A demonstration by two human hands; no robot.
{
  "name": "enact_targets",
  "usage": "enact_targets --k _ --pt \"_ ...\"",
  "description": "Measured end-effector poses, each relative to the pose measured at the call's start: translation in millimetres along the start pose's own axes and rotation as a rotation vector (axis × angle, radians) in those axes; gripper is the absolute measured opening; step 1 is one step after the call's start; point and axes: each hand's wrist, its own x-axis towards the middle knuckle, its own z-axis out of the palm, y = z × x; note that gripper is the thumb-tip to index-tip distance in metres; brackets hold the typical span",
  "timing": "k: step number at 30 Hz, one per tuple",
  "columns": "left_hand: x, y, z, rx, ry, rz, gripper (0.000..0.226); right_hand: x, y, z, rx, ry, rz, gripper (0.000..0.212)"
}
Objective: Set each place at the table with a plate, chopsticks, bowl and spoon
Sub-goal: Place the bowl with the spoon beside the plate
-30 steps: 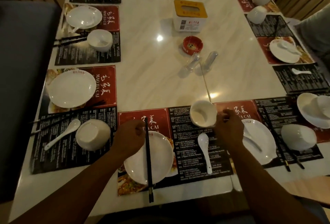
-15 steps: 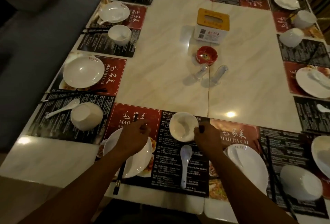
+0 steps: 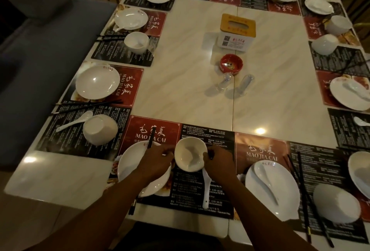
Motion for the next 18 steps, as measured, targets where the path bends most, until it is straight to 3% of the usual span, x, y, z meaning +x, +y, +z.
enact_targets --k 7,12,18 --pt "2.3 6.9 0.8 -0.101 -0.084 -0.011 0.052 -1.9 4.3 0.8 0.01 0.037 0.039 0.02" --pt "4.8 14.2 0.8 -0.111 -0.128 0.022 0.052 2.2 5.6 -2.4 -0.05 0.035 0.063 0.022" --pt "7.6 9.3 -0.9 -0.094 -0.157 0.031 0.059 -22.4 12.9 -4.7 0.043 0.159 0.166 0.01"
